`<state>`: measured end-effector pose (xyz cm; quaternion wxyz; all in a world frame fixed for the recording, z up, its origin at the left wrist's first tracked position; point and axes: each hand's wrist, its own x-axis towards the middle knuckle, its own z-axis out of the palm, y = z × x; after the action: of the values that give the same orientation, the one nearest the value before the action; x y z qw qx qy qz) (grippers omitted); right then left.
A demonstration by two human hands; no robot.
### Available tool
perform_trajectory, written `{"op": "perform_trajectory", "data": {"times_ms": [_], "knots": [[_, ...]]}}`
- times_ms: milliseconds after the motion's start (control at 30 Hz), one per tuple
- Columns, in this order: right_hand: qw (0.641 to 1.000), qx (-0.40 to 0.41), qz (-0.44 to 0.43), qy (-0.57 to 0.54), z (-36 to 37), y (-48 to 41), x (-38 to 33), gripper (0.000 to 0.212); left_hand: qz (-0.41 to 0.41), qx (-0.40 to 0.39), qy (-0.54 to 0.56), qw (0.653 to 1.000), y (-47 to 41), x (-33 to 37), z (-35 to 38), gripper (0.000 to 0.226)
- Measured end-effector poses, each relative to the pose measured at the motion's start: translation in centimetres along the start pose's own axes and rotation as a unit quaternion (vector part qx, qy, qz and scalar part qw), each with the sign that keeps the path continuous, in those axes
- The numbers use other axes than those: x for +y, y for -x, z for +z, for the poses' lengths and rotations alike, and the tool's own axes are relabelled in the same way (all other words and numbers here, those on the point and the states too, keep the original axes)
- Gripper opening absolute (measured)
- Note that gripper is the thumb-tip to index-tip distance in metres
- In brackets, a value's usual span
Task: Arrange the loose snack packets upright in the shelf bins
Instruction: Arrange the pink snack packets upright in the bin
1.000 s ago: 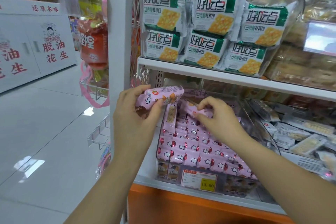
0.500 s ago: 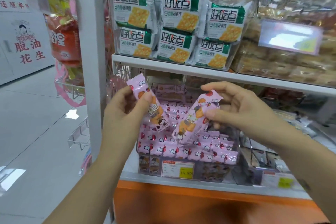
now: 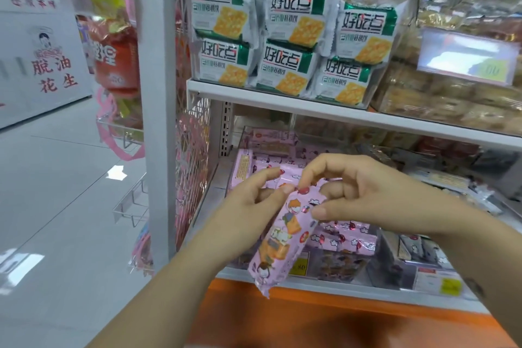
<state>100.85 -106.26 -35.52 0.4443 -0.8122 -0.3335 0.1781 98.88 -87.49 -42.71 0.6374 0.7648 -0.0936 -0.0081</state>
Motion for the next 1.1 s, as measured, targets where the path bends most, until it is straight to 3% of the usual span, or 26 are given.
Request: {"op": "perform_trajectory", "data": {"times_ms": [200, 267, 367, 533, 633, 667, 733, 800, 833, 967, 1100], "knots": [[0.999, 0.021, -0.017, 0.029, -0.5, -0.4, 0.2, 0.015, -0.081, -0.096, 0.126, 0.984, 0.3, -0.5, -0.8, 0.066], [0.998, 0.017, -0.018, 0.058, -0.6, -0.6, 0.3, 0.018, -0.069, -0.143, 0.081, 0.984, 0.6, -0.2, -1.0, 0.082], [0.996, 0.028, -0.021, 0.083, -0.5, -0.9, 0.4, 0.019, -0.031, -0.152, 0.004, 0.988, 0.7, 0.0, -1.3, 0.088], [0.993, 0.118, -0.009, 0.026, -0.1, -2.4, 1.0, 0.029, 0.019, -0.027, -0.025, 0.999, 0.5, 0.4, -2.9, 0.079], [0.991, 0.112, 0.029, 0.073, 0.9, -4.5, 2.2, 0.031, 0.045, 0.1, -0.009, 0.994, 0.1, 0.0, -4.1, 0.035], [0.989, 0.097, 0.044, 0.099, 1.4, -5.4, 2.7, 0.034, 0.047, 0.136, -0.009, 0.99, 0.0, -0.2, -4.5, 0.032], [0.989, 0.075, 0.066, 0.112, 2.6, -7.1, 3.6, 0.041, 0.045, 0.178, -0.011, 0.983, -0.2, -0.7, -4.9, 0.043], [0.99, 0.066, 0.07, 0.106, 3.5, -8.5, 4.0, 0.049, 0.047, 0.201, -0.032, 0.978, -0.3, -1.0, -5.1, 0.08], [0.991, 0.063, 0.068, 0.1, 3.8, -9.0, 4.1, 0.053, 0.045, 0.207, -0.038, 0.977, -0.3, -1.0, -5.2, 0.085], [0.991, 0.073, 0.036, 0.103, 5.0, -10.8, 4.8, 0.057, 0.066, 0.217, -0.058, 0.972, -0.4, -1.3, -5.4, 0.076], [0.983, 0.137, 0.039, 0.112, 5.6, -11.7, 5.2, 0.05, 0.079, 0.226, -0.06, 0.969, -0.5, -1.3, -5.5, 0.082]]}}
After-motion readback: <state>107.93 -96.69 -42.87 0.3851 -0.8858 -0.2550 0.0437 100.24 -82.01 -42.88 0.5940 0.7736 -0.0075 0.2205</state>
